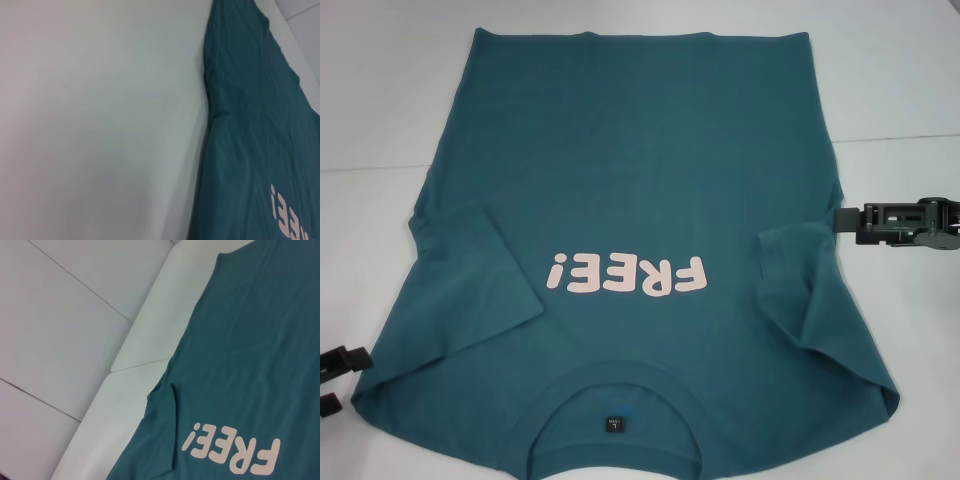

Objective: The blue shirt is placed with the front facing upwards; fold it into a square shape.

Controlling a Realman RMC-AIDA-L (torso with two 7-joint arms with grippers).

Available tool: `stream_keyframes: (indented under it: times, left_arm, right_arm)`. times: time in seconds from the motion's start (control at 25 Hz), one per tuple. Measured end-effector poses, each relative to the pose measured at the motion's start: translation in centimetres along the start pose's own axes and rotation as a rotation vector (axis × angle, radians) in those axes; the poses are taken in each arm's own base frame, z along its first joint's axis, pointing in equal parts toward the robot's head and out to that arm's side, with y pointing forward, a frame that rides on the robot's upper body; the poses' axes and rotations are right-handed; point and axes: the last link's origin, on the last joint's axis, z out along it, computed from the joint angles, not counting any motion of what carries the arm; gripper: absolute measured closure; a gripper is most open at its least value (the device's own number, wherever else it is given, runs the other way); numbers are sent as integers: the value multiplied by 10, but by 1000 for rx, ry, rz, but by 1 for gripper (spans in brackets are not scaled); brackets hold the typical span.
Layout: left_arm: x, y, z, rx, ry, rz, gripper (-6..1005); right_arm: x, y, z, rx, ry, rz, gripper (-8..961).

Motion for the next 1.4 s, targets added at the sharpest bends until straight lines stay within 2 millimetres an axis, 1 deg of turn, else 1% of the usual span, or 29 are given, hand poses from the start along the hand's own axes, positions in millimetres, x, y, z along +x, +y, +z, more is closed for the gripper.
stream_keyframes:
  times: [0.44,0.68,1.0,1.24,1.4]
  left_arm:
    - [-3,6,16,-5,-43,8,102]
    - [-3,13,26,-18,-71,9,122]
    - [-3,16,25,-28,-73,10,148]
    - [-2,16,22,-46,-61,2,344]
    - [-1,17,22,-45,-61,5,537]
  right_arm:
    - [0,-1,-1,4,-2,2,41]
    - [1,-2,-2,5,-5,5,42]
    - [0,-3,-6,5,-30,13,42]
    - [0,-3,-7,6,-29,14,42]
    - [1,-3,-7,6,-23,14,42]
